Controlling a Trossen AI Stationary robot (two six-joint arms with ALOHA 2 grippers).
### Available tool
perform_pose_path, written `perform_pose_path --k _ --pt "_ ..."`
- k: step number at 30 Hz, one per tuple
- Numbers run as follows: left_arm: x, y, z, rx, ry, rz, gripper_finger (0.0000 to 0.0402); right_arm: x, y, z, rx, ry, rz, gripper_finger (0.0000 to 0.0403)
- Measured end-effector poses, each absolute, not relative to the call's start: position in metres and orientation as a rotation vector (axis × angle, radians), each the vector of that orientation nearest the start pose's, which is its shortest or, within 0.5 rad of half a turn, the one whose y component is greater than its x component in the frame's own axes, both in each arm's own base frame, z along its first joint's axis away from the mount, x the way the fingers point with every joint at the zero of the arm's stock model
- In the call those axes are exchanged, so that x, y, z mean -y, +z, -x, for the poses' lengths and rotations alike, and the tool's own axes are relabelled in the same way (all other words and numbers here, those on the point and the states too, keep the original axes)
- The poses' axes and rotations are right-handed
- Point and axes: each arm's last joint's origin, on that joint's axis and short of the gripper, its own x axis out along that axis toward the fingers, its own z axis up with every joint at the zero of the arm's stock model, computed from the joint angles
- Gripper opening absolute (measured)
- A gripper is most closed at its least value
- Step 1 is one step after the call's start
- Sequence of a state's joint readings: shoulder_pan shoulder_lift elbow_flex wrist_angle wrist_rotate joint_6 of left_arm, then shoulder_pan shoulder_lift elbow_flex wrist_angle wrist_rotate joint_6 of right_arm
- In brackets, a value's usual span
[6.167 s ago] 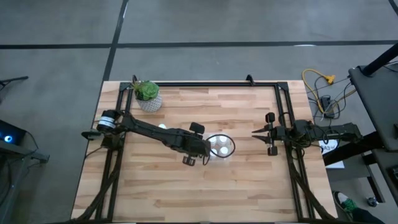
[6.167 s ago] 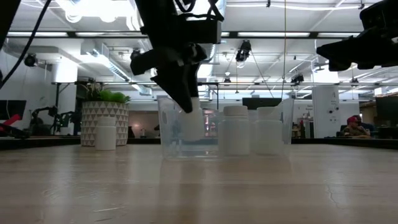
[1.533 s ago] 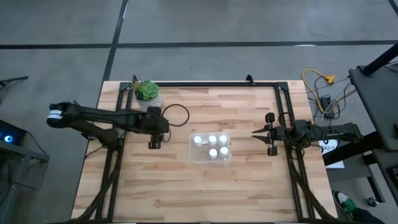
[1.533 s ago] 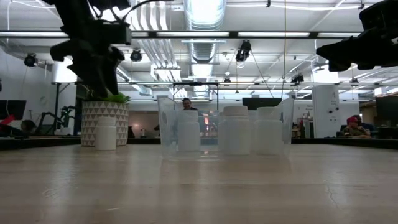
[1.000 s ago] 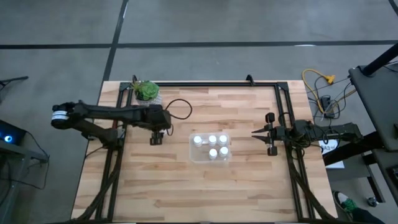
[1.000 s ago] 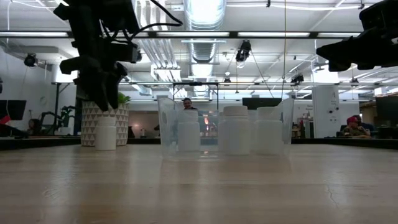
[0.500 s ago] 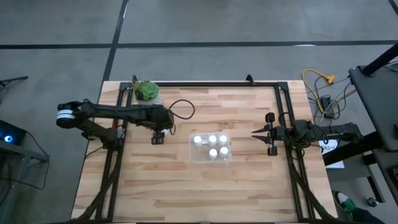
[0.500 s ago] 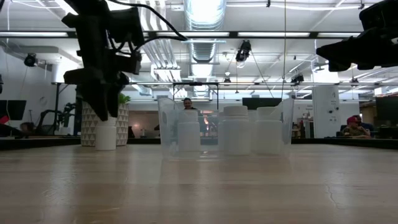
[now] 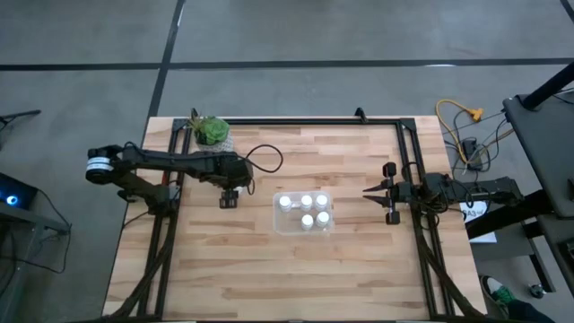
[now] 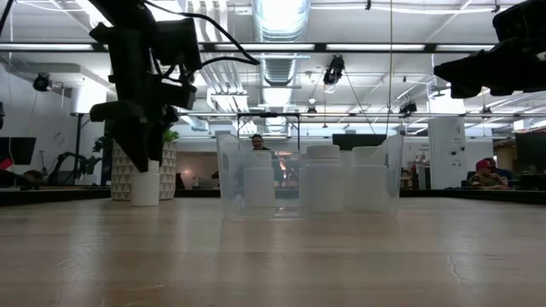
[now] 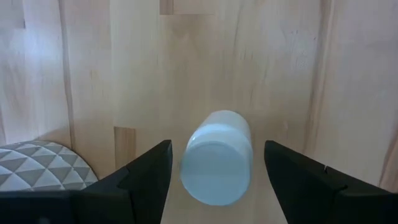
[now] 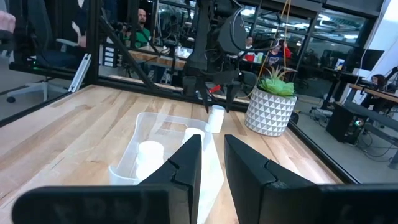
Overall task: Pick and place pill bottles into a basket
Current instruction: Put the white pill bottle into the transparent bin
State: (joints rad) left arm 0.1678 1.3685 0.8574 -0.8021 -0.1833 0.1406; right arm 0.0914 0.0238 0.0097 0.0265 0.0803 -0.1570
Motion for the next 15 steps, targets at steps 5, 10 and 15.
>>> perform_pose_path --k 5,10,15 --pt "-0.0444 0.2024 -0.2297 -1.336 0.208 -0.125 0.0197 -0.0066 0.1675 -0.0983 0.013 0.010 0.156 0.0059" --pt "-0.0440 0.2028 -0.2261 -1.361 0.227 -0.107 0.0130 -0.0067 0.1675 -0.0983 0.013 0.010 0.156 0.0059" --pt "-0.0407 0.2030 -0.2245 -1.381 0.215 -0.115 0.0130 -0.0066 0.1675 -0.0983 0.013 0.010 0.156 0.0059"
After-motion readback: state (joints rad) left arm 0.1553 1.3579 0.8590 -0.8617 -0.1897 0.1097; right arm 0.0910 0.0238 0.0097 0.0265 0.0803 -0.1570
